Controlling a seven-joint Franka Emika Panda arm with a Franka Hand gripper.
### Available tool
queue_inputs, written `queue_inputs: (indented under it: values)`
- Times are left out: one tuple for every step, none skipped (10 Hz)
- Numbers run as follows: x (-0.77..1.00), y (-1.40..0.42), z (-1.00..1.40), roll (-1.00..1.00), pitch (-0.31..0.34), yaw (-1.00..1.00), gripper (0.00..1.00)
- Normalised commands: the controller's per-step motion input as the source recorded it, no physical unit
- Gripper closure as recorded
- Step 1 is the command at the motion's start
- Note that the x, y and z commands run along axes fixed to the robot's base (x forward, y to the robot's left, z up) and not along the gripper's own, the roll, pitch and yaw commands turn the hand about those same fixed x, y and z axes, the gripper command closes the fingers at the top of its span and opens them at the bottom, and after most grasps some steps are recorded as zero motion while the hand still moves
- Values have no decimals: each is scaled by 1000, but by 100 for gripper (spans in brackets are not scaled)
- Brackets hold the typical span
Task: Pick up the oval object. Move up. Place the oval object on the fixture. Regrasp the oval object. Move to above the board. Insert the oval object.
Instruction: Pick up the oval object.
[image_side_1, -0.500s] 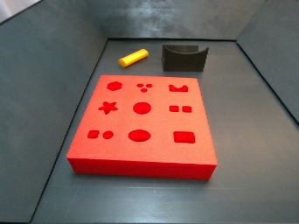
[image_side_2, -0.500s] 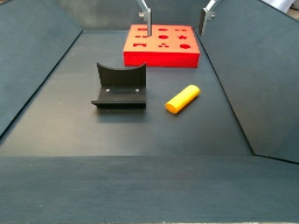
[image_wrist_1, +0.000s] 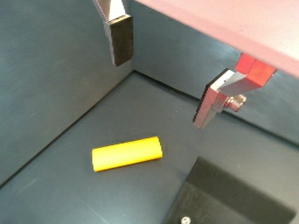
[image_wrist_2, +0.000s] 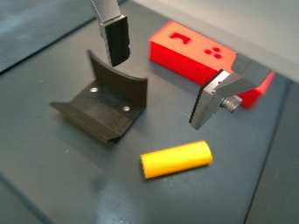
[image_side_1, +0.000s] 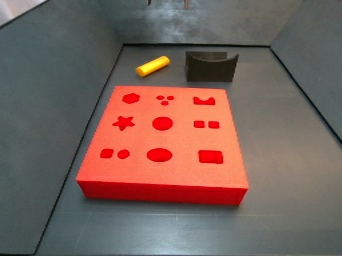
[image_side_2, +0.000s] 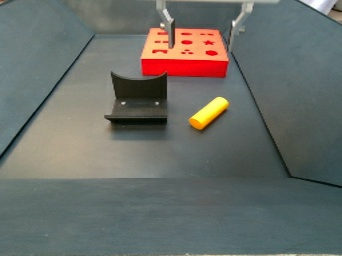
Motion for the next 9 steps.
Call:
queue_inputs:
  values:
    - [0, -3, -380, 47, 0, -1000, 0]
    - [0, -131, -406, 4, 41, -940, 0]
    - [0, -223, -460, 0, 44, -891, 0]
    - [0, -363, -546, 0, 0, -789, 0]
    - [-11, -514, -706, 14, -59, -674, 0]
    - [-97, -386, -846, 0, -66, -497, 0]
    - [-314, -49, -131, 93, -126, -51, 0]
    - [0, 29, 0, -7, 0, 0, 0]
    - [-297, 0, -626, 0, -194, 0, 0]
